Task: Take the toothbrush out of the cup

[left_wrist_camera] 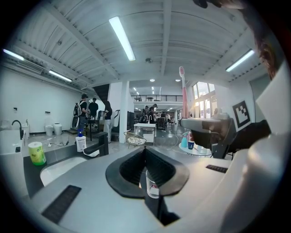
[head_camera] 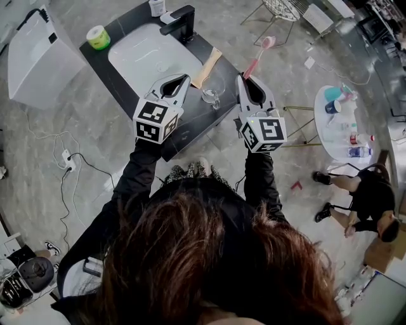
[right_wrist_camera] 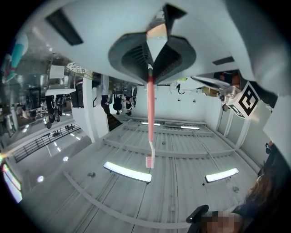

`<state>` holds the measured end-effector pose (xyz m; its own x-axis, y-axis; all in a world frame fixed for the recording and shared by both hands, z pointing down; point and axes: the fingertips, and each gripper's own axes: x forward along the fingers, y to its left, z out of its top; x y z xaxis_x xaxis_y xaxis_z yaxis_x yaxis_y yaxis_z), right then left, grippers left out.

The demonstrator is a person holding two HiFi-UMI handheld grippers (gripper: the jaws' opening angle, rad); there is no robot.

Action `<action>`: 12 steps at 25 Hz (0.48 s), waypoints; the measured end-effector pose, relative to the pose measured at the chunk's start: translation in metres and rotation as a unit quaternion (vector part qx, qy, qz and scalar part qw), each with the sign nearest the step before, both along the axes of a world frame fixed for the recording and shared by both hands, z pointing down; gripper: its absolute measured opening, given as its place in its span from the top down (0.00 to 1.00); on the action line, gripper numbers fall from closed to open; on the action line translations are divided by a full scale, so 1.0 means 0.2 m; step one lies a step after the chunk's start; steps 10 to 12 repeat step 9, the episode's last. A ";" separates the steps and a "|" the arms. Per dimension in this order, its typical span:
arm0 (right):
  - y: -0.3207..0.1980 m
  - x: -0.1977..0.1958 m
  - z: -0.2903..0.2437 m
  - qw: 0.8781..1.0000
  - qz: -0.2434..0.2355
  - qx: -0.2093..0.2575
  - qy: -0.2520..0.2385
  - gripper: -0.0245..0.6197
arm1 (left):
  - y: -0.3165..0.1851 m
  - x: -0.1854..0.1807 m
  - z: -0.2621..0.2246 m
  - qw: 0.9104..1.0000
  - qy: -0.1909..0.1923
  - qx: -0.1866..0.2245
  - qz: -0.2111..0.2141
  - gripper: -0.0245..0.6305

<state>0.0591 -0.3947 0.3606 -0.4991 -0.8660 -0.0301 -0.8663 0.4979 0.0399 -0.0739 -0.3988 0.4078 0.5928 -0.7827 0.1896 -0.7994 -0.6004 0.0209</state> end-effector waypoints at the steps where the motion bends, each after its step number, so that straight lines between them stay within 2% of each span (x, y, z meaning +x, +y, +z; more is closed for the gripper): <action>1: 0.00 0.00 0.00 1.000 0.000 0.000 -0.002 0.90 | 0.00 0.00 0.00 1.000 0.000 -0.001 0.001 0.95; 12: 0.00 -0.01 0.01 1.000 -0.009 -0.005 -0.003 0.90 | 0.00 0.01 0.00 1.000 0.012 -0.003 0.006 0.95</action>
